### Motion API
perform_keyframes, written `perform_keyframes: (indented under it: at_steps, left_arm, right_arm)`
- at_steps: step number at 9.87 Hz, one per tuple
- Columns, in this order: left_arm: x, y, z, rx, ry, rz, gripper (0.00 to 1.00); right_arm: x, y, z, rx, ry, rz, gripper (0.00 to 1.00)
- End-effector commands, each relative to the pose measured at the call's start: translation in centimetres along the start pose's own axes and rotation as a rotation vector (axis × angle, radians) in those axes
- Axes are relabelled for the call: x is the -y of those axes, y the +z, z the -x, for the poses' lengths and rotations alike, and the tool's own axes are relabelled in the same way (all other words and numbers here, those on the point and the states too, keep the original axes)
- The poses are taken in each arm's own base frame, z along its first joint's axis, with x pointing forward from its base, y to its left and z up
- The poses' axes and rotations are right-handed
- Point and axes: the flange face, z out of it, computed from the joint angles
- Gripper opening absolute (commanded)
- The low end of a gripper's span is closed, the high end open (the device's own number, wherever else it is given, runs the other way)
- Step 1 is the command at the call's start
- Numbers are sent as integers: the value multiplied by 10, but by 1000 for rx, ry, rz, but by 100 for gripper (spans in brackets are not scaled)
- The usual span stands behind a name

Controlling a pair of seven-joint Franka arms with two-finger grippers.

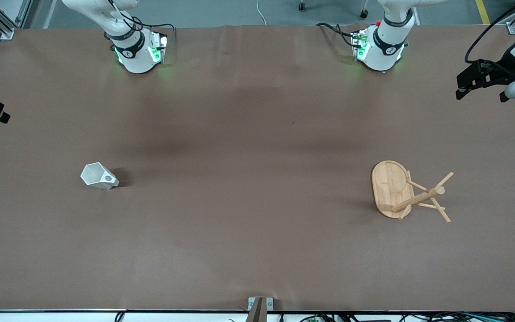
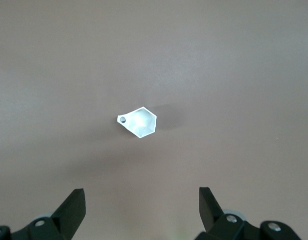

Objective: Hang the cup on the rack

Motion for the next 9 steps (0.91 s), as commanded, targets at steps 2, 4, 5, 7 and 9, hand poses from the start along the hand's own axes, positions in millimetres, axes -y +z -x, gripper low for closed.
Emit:
perform_keyframes:
  at_steps: [2, 4, 5, 7, 9]
  left_arm:
    - [-1, 9, -6, 32, 5, -13, 100]
    - [2, 13, -8, 38, 5, -12, 100]
    - [3, 13, -8, 39, 13, -7, 100]
    - [2, 15, -9, 43, 3, -1, 100]
    - [2, 15, -9, 43, 12, 1, 100]
  right_arm:
    - [-2, -1, 2, 2, -1, -5, 100]
    - [-2, -1, 2, 5, -1, -4, 100]
    - [-2, 0, 3, 12, -1, -6, 100]
    - [1, 29, 0, 55, -10, -2, 100]
    - [0, 106, -12, 53, -9, -2, 100]
